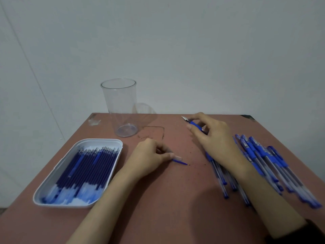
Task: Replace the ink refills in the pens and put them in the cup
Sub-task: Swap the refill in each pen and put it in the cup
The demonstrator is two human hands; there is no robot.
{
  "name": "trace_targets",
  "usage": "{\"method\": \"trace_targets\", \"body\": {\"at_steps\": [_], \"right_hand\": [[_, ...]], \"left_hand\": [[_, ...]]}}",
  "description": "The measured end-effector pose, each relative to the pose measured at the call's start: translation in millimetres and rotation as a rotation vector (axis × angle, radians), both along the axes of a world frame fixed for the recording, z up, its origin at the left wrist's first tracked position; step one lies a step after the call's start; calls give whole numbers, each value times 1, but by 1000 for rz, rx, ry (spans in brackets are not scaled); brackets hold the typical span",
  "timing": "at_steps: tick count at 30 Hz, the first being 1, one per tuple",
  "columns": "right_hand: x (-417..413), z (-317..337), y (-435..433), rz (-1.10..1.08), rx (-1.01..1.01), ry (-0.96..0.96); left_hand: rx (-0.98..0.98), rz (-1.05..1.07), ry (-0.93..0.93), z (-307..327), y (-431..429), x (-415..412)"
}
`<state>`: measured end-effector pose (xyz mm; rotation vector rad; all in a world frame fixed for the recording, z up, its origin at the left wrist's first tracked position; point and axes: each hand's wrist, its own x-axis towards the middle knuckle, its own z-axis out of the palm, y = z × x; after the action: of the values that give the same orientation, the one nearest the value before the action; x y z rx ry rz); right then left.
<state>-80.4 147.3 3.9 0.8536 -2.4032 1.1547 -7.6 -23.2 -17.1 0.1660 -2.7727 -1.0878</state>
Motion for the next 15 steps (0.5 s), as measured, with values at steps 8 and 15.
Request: {"method": "trace_targets", "body": {"at_steps": [8,15], "right_hand": [[12,10,-12,298,-480,-749],[25,7,-17,639,-494,-1171]], "left_hand": [[818,-28,207,10,16,2],[1310,-149,191,20,20,5]]}}
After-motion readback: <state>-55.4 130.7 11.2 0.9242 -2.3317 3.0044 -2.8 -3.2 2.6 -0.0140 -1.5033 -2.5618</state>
